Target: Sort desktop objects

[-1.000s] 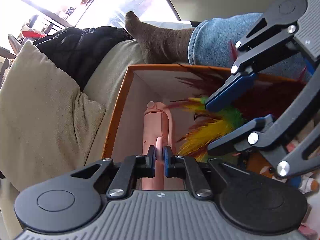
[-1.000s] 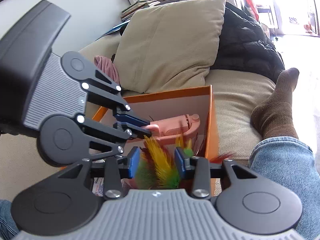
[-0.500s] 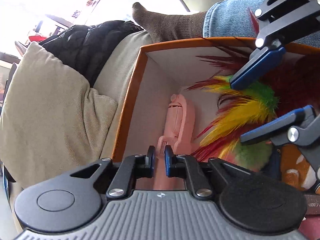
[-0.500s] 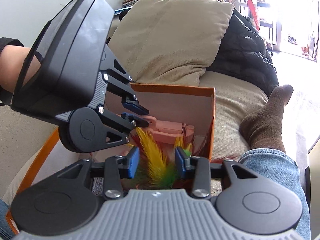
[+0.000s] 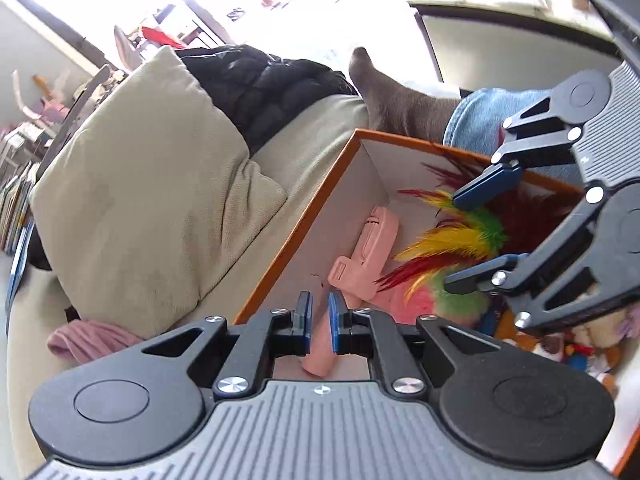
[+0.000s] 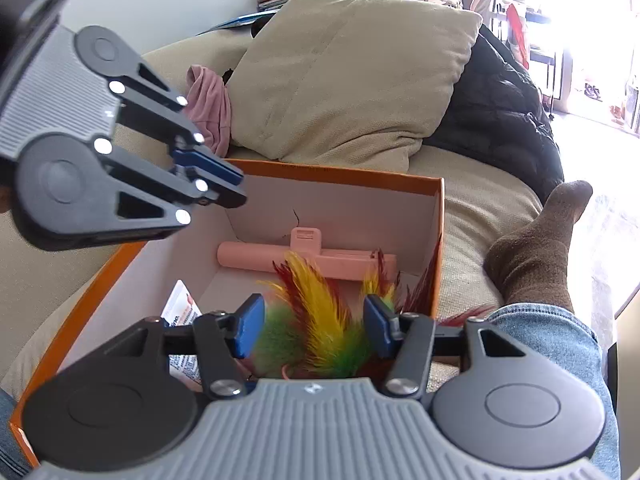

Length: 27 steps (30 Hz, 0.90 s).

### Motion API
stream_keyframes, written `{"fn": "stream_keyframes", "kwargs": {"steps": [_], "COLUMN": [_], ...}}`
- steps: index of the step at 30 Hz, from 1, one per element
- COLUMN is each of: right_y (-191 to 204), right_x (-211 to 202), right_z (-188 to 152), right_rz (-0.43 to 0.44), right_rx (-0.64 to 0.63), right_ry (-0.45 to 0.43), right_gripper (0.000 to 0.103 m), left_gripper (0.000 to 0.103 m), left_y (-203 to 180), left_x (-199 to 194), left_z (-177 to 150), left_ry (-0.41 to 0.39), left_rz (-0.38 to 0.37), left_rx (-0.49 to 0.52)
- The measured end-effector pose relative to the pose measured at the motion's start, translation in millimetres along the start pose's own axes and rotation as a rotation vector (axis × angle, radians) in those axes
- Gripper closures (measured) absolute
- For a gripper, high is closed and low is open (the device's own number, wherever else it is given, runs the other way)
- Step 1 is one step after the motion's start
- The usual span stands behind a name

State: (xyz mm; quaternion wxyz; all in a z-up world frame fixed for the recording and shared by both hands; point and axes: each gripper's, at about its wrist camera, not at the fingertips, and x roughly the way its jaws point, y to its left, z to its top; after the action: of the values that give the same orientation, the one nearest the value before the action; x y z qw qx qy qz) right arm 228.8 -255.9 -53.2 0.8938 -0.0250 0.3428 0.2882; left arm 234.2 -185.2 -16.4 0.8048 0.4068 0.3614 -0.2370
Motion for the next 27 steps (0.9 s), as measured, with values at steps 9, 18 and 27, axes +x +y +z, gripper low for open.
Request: {"fn": "stream_keyframes", "kwargs": {"steps": [9,18,27], "right_y": [31,70,110], "right_x": [-56,-122,-175], "right_z": [-11,-39,-63], "right_rz": [-0.039,-0.125,-0.187], "right_rx": [0.017,0.009,-0.063], "right_ry": [-0.098,-0.141,-0.265], "right_gripper": [0.037,0.033,0.028], "left_gripper": [0.091,0.088,0.063], "left_y": [-36,-59,-61], "left_x": [-111,-159,-166], "left_z": [-56,-123,-155], "left_ry": [-0.209,-0.339,-0.417], "left_rz": [-0.041,-0.049,-0.004], "left_rx": [-0.318,-0.737,-1.038]}}
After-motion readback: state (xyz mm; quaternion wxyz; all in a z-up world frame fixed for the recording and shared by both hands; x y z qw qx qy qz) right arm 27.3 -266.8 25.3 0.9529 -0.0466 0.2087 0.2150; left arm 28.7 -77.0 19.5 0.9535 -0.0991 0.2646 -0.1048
